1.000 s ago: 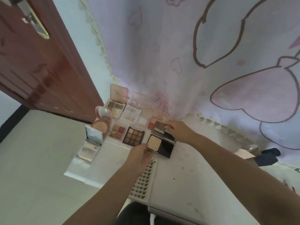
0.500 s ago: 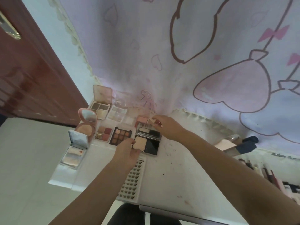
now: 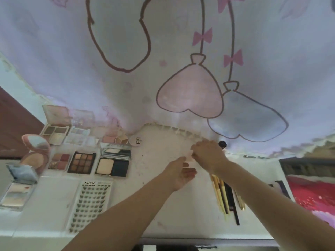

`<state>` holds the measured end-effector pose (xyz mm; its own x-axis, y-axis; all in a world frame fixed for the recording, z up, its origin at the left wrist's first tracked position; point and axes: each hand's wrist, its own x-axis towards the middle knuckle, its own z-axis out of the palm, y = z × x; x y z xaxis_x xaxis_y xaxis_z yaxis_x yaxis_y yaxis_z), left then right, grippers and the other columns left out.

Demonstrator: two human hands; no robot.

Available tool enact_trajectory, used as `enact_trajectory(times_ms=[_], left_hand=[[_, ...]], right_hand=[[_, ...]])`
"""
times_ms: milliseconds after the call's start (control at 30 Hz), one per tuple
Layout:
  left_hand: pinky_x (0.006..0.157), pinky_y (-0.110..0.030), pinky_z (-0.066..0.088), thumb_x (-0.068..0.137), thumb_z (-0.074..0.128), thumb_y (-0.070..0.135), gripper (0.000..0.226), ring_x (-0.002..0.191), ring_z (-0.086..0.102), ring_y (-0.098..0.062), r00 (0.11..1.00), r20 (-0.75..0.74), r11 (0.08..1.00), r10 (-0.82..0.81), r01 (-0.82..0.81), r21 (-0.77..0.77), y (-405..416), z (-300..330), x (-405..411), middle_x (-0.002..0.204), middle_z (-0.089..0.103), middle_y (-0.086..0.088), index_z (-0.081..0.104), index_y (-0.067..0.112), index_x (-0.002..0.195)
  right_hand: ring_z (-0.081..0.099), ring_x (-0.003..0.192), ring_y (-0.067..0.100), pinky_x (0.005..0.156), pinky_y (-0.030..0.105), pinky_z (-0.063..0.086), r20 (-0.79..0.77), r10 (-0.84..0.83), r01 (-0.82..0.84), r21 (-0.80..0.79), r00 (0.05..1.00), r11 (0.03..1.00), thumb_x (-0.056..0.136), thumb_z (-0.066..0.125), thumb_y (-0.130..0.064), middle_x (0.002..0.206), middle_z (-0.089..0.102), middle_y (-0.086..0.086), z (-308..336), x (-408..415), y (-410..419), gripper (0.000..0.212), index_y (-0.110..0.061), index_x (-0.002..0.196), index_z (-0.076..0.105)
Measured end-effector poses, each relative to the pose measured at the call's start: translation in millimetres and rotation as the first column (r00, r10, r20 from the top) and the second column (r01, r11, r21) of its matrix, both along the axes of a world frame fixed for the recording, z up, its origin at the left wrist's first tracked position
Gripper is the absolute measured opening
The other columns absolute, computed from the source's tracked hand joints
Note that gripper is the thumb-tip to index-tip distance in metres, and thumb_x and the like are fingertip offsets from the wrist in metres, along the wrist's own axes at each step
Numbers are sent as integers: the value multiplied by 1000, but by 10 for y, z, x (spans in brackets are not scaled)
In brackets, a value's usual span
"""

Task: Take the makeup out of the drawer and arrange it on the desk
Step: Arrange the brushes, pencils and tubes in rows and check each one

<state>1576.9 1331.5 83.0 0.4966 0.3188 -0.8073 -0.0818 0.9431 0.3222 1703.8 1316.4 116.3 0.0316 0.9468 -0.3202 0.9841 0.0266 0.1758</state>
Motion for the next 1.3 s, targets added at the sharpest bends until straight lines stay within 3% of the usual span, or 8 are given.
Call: enact_trajectory(times_ms=[167,367,500,667,800,900,1100,1300], left_hand=[[78,-34,49,103,28,24,38,83,60,-23,945,203,956,256,-218,-195,14,-105,82,92,65,-16,56,-1,104],[61,-33,59,96,45,10,16,67,67,-19,994,-46,952,103,-85,295,-153,-45,-269,81,69,-10,57,5,105],[73,-35,52,97,44,24,22,80,60,-17,786,-613,396,-79,589,704,-280,49,-502,96,62,-2,46,20,118],[74,-32,43,98,41,33,31,95,55,-22,539,-833,-73,125,842,534,-310,79,-784,111,55,-4,46,14,122],[69,-37,50,99,40,31,23,79,62,-23,632,-775,84,-14,773,628,-266,204,-966,94,64,-7,49,12,108],[62,-33,57,98,45,28,23,67,65,-20,820,-515,411,-247,571,711,-185,317,-1128,87,68,-10,48,10,112],[59,-28,51,93,49,32,36,63,61,-20,900,110,860,-422,359,362,-26,408,-1487,76,65,-13,50,1,111],[76,-31,53,97,49,20,28,87,64,-19,977,-156,898,-144,195,395,72,91,-1382,99,68,-9,56,3,118]], right_hand=[[54,101,25,91,39,38,-94,294,-278,157,951,948,95,44,-25,105,61,2,-187,-39,-220,25,-19,112,61],[55,88,15,80,31,45,-672,66,-2,96,738,995,96,40,-49,96,64,0,12,-29,-317,40,-19,107,64],[55,55,12,51,21,43,-785,-441,351,-304,434,886,97,27,-55,69,66,0,217,-139,-44,53,-15,97,61],[48,45,8,44,18,39,-708,-488,241,-427,510,872,95,43,-45,58,65,-4,245,-413,13,40,-12,86,63],[49,60,10,51,20,38,-788,-389,193,-338,478,921,95,43,-29,76,60,-1,248,-585,-55,21,-19,110,56],[50,65,5,55,18,39,-779,-262,77,-267,570,961,97,40,-29,81,56,-7,309,-615,-93,22,-27,117,50],[58,88,8,74,19,49,-843,-174,-36,-223,510,974,95,53,-24,98,61,-11,430,-486,-154,13,-30,107,53],[64,84,14,66,25,56,-904,-427,330,-407,-13,852,93,57,-11,98,61,7,148,-348,-106,23,-11,116,59]])
